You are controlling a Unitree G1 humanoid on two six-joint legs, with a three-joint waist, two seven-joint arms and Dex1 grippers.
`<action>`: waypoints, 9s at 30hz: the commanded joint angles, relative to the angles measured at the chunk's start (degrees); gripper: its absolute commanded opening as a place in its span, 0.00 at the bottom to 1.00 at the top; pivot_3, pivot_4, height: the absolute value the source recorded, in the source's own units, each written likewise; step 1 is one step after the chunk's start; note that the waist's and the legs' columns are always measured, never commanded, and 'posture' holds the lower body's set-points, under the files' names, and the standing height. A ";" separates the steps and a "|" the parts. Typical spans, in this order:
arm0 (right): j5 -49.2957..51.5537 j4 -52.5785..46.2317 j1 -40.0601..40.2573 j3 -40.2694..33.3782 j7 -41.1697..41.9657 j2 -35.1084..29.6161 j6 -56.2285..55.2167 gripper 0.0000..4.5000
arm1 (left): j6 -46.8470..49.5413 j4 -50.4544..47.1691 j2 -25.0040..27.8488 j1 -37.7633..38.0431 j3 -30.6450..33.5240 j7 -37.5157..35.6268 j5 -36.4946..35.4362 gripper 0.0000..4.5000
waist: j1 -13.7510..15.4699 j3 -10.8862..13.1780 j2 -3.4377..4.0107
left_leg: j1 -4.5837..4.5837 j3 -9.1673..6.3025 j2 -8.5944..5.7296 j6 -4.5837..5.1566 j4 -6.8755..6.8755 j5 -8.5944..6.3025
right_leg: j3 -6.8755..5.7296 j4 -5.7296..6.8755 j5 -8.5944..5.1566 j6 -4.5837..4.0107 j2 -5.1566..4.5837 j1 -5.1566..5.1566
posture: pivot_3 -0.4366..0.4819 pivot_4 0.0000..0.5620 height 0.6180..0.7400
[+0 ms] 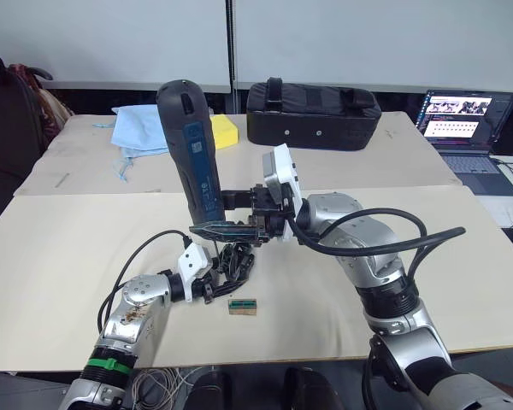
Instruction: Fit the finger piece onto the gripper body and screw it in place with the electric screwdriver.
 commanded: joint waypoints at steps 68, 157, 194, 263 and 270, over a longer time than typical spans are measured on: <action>1.49 -1.26 -4.01 -0.68 -1.32 0.15 2.46 0.43 | 3.39 -0.30 0.37 3.46 -1.52 0.64 0.49 0.52 | -0.06 0.00 0.00 | 0.00 0.05 -0.01 0.00 -0.06 0.00 | -0.01 0.00 0.05 0.09 0.00 -0.01 | 0.48 0.27 1.00; -6.08 0.81 3.61 5.32 -5.68 -3.46 0.52 0.43 | 3.81 -0.69 1.57 3.63 -1.17 0.43 -0.19 0.52 | -0.11 -0.13 0.03 | 0.33 0.06 -0.01 0.00 -0.18 0.00 | 0.02 0.01 -0.02 0.02 0.01 0.18 | 0.48 0.27 1.00; -9.72 4.53 5.80 10.88 -5.10 -0.15 -4.91 0.43 | 4.74 -2.03 1.74 4.94 -0.77 1.11 -0.35 0.52 | -0.33 -0.40 0.14 | 1.33 -0.09 0.04 -0.60 -0.65 -0.36 | 0.04 -0.09 -0.34 -0.11 0.01 0.95 | 0.48 0.27 1.00; -12.56 21.43 -8.18 18.55 14.82 -57.76 30.23 0.43 | 3.80 -8.93 27.16 15.31 28.70 -24.06 -21.32 0.99 | 0.62 0.70 0.20 | -0.69 0.70 0.05 -0.24 -0.67 -0.21 | 0.05 -0.16 -0.29 0.11 -0.18 -1.14 | 0.48 0.27 1.00; -20.64 31.56 -8.16 20.99 17.93 -52.39 26.53 0.43 | 4.09 -9.13 25.93 13.15 28.58 -22.42 -20.60 0.99 | 0.44 0.73 0.24 | -0.68 0.83 0.15 -0.27 -0.57 -0.18 | 0.05 -0.06 -0.21 0.18 -0.05 -1.10 | 0.48 0.27 1.00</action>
